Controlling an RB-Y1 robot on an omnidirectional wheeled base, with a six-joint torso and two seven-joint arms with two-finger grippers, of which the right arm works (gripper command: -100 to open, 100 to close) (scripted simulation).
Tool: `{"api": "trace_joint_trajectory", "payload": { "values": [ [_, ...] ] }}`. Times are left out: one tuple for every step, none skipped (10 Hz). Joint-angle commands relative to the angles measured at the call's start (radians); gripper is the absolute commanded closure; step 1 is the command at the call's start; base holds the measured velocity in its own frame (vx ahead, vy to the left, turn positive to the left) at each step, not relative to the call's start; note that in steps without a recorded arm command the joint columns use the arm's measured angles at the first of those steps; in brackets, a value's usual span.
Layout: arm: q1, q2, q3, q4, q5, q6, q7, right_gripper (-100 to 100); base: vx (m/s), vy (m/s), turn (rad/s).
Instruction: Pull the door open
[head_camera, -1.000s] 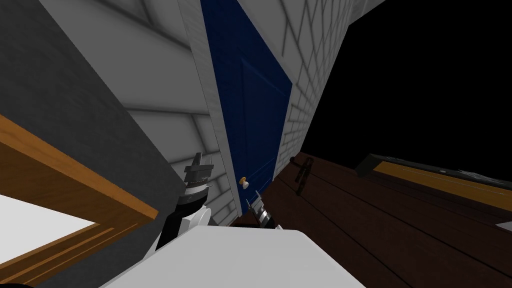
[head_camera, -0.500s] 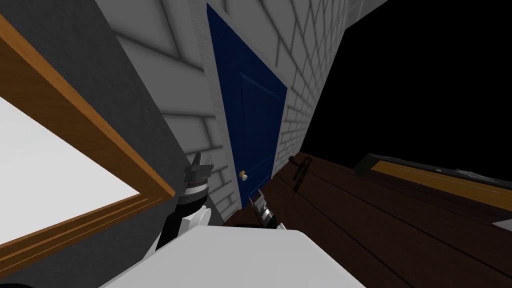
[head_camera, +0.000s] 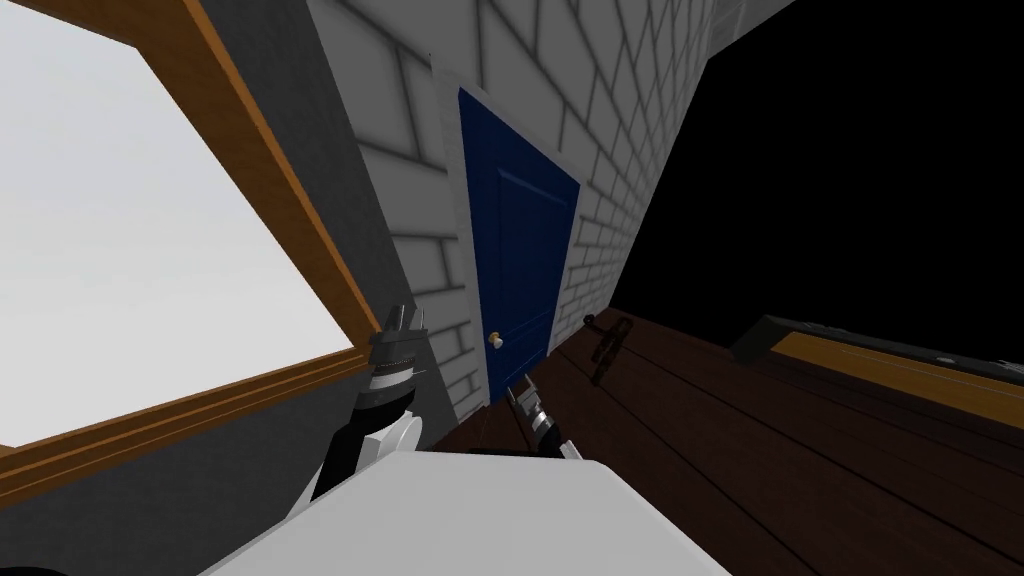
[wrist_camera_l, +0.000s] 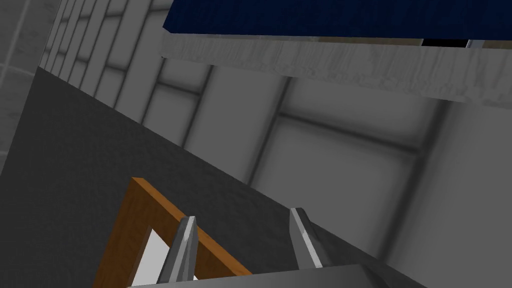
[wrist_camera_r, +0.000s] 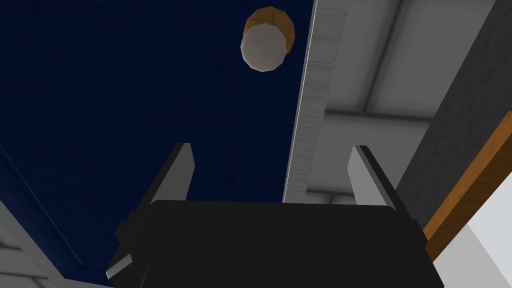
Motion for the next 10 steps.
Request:
{"api": "trace_joint_trajectory", "payload": {
  "values": [
    [-0.023,-0.006,-0.017,0.028,-0.025,-0.004,0.02,-100,-0.089,0.021,0.234],
    [-0.043,-0.012,-0.034,0.052,-0.05,-0.005,0.037,-100,-0.108,0.029,0.176],
    [-0.043,-0.012,-0.034,0.052,-0.05,-0.005,0.037,-100,-0.076,0.031,0.101],
    [-0.054,-0.014,-0.043,0.064,-0.063,-0.006,0.046,-100,-0.042,0.032,0.103],
    [-0.065,-0.016,-0.052,0.077,-0.077,-0.007,0.055,-100,-0.039,0.031,0.171],
    [-0.088,-0.019,-0.07,0.102,-0.104,-0.008,0.073,-100,-0.055,0.045,0.324],
    [-0.099,-0.02,-0.079,0.116,-0.118,-0.009,0.083,-100,-0.059,0.051,0.203],
    [-0.099,-0.02,-0.079,0.116,-0.118,-0.009,0.083,-100,-0.037,0.035,0.004],
    [-0.11,-0.021,-0.089,0.129,-0.132,-0.009,0.092,-100,-0.022,0.027,0.076],
    [-0.133,-0.022,-0.107,0.155,-0.159,-0.011,0.111,-100,-0.021,0.05,0.311]
  ]
}}
